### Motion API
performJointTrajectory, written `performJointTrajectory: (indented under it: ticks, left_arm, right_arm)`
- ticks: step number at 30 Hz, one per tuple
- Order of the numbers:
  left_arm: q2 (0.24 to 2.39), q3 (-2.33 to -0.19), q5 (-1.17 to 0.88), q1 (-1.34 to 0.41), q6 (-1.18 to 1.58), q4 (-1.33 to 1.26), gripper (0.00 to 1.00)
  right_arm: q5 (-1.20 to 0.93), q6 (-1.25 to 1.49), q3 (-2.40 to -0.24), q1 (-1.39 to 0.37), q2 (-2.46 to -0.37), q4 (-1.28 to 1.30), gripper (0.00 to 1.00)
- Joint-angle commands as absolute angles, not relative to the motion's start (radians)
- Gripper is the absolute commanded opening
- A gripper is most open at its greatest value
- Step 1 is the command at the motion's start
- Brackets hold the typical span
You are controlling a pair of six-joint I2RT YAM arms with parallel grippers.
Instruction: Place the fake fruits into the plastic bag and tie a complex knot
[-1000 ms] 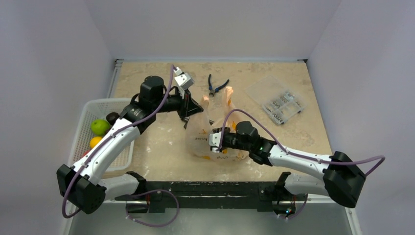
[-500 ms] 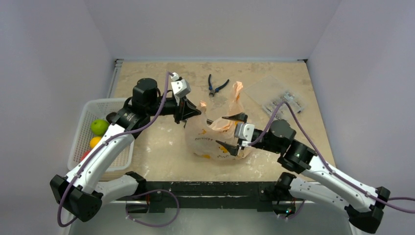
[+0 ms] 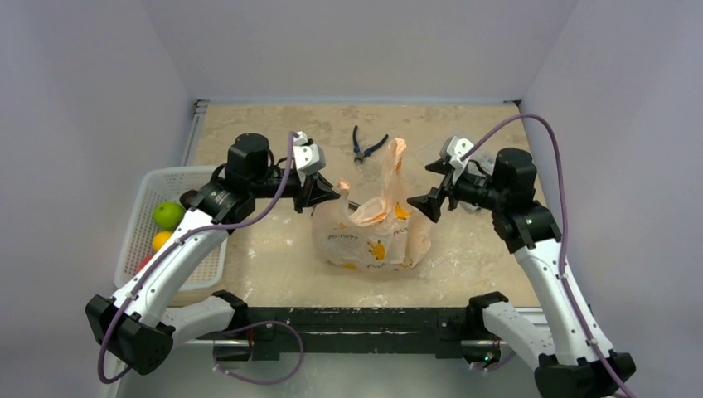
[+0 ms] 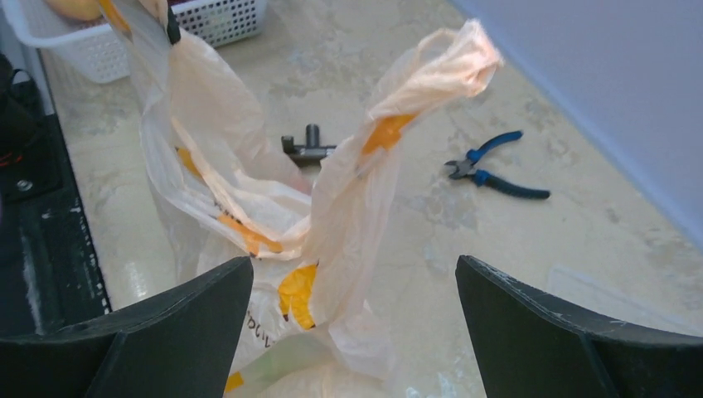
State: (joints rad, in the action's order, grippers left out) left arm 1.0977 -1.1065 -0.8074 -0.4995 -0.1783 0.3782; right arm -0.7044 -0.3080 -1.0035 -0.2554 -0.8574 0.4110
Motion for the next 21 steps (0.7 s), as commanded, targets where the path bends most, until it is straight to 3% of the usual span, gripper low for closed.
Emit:
performJointTrajectory:
  ticks: [1, 15, 17, 21]
  left_arm:
    - [1.105, -1.123, -0.857, -0.497, -0.241, 0.371, 0.0]
    - [1.111, -1.148, -0.908, -0.52, -0.457, 0.46, 0.0]
    - [1.115, -1.156, -0.905, -0.527, -0.494, 0.476, 0.0]
    - [1.135, -1.188, -0.896, -0.551, -0.549, 0.51, 0.0]
  right_arm:
    - [-0.91, -0.42, -1.034, -0.209, -0.948, 0.531, 0.93]
    - [-1.072, -0.569, -1.162, -0.208, -1.275, 0.498, 0.85]
    - [-1.1, -0.563, -1.176, -0.221, -1.302, 0.501, 0.77]
    - [-1.097, -0.525, -1.161, -0.29, -1.309, 0.468, 0.47]
